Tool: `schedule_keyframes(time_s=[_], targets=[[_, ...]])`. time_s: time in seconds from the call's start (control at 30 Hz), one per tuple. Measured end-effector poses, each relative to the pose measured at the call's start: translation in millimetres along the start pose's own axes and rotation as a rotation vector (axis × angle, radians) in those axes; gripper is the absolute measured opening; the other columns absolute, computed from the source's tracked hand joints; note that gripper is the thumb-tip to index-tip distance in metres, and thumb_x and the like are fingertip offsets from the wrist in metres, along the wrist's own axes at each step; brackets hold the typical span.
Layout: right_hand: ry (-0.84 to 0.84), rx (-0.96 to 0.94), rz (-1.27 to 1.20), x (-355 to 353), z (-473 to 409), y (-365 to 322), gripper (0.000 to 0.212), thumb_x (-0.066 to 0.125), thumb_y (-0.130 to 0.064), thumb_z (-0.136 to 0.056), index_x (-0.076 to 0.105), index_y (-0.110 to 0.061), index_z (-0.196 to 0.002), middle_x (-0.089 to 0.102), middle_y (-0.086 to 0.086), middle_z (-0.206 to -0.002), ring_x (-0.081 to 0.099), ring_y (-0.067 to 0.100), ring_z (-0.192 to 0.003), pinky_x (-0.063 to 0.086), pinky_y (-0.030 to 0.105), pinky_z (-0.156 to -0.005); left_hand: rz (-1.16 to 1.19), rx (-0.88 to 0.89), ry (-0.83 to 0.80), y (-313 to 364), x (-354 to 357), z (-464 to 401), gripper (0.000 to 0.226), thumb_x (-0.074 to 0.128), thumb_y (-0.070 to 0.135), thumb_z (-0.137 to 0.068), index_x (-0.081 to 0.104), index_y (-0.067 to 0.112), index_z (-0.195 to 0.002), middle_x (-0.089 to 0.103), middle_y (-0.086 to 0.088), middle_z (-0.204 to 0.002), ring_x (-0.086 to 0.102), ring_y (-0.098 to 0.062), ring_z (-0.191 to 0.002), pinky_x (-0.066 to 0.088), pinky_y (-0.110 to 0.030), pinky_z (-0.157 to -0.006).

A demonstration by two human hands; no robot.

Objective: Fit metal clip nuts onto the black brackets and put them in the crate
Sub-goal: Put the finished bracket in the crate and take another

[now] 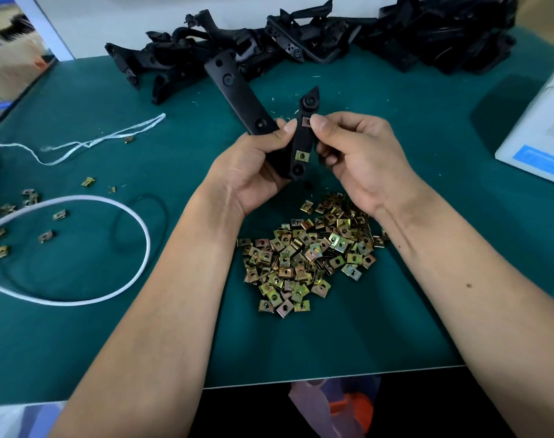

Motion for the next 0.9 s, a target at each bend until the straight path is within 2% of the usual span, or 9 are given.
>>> schedule_keyframes(time_s=[0.13,0.27,0.37,0.43,0.53,0.67,0.73,0.83,0.9], targets=[[0.055,-0.005,0.048,-2,2,-5,0.017,0.072,-0.009,-0.094,0.072,-0.01,-0.077,0.059,0.003,-0.07,0.051,0.009,-0.065,0.037,0.02,-0.056,-0.088,0.153,0.117,16,-4,4,0.024,0.069,0.0,-0.093,0.057,0.017,-0.081,0.069,0.002,-0.071,0.07,-0.016,-0.069,0.055,-0.03,-0.058],[0.215,-0.151,0.197,-19,22,-28,0.022,0.071,-0.019,-0.096,0.076,-0.003,-0.082,0.07,0.01,-0.074,0.06,0.013,-0.071,0.049,0.03,-0.067,-0.355,0.386,0.24,25,19,15,0.024,0.073,0.0,-0.09,0.054,0.014,-0.089,0.057,-0.003,-0.08,0.061,-0.021,-0.082,0.052,-0.038,-0.077],[0.308,-0.281,0.257,-44,49,-58,0.021,0.074,-0.024,-0.094,0.075,-0.01,-0.079,0.066,-0.006,-0.067,0.056,0.003,-0.065,0.044,0.022,-0.06,-0.497,0.534,0.239,30,67,24,0.023,0.067,-0.005,-0.088,0.055,0.014,-0.091,0.054,0.0,-0.084,0.055,-0.011,-0.079,0.049,-0.029,-0.078],[0.392,-0.328,0.247,-79,70,-79,0.012,0.075,-0.019,-0.093,0.074,-0.012,-0.083,0.063,-0.006,-0.069,0.054,0.007,-0.067,0.044,0.024,-0.06,-0.535,0.578,0.168,22,115,28,0.027,0.059,-0.008,-0.083,0.055,0.017,-0.091,0.057,0.006,-0.082,0.055,-0.007,-0.077,0.048,-0.023,-0.078],[0.486,-0.35,0.19,-147,107,-102,0.015,0.072,-0.014,-0.094,0.072,-0.001,-0.087,0.059,0.011,-0.074,0.049,0.018,-0.069,0.041,0.033,-0.064,-0.709,0.674,-0.023,-4,204,44,0.025,0.056,-0.005,-0.078,0.054,0.012,-0.097,0.055,0.008,-0.077,0.055,-0.015,-0.076,0.051,-0.035,-0.078],[0.622,-0.393,0.151,-260,197,-127,0.009,0.067,-0.012,-0.098,0.07,-0.004,-0.094,0.061,0.007,-0.077,0.049,0.013,-0.067,0.041,0.025,-0.062,-0.942,0.751,-0.328,-77,328,76,0.033,0.054,0.0,-0.08,0.054,0.005,-0.112,0.06,-0.01,-0.087,0.058,-0.036,-0.087,0.05,-0.045,-0.079],[0.696,-0.379,0.18,-311,249,-131,0.008,0.065,-0.012,-0.098,0.071,-0.01,-0.093,0.066,0.005,-0.079,0.055,0.013,-0.069,0.045,0.026,-0.067,-0.97,0.712,-0.457,-122,374,92,0.036,0.058,0.002,-0.081,0.054,0.005,-0.117,0.064,-0.014,-0.092,0.06,-0.039,-0.091,0.049,-0.045,-0.077],[0.867,-0.239,0.248,-381,329,-114,0.011,0.065,-0.018,-0.098,0.076,-0.015,-0.098,0.071,0.01,-0.093,0.063,0.024,-0.085,0.05,0.033,-0.081,-1.044,0.559,-0.639,-208,425,110,0.035,0.064,0.01,-0.087,0.053,0.008,-0.12,0.069,-0.015,-0.099,0.064,-0.038,-0.096,0.049,-0.042,-0.076],[0.998,-0.125,0.381,-423,379,-96,0.012,0.067,-0.019,-0.097,0.08,-0.019,-0.097,0.075,0.002,-0.087,0.066,0.019,-0.082,0.052,0.03,-0.078,-1.073,0.381,-0.704,-271,441,114,0.032,0.067,0.016,-0.088,0.054,0.011,-0.117,0.07,-0.013,-0.104,0.065,-0.035,-0.099,0.051,-0.04,-0.077]])
Point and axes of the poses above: each hand's wrist, its own z-axis away from the middle knuckle, its own x-axis out of the palm, y = z × x, the point moved 10 cm from there along -z, towards the middle knuckle
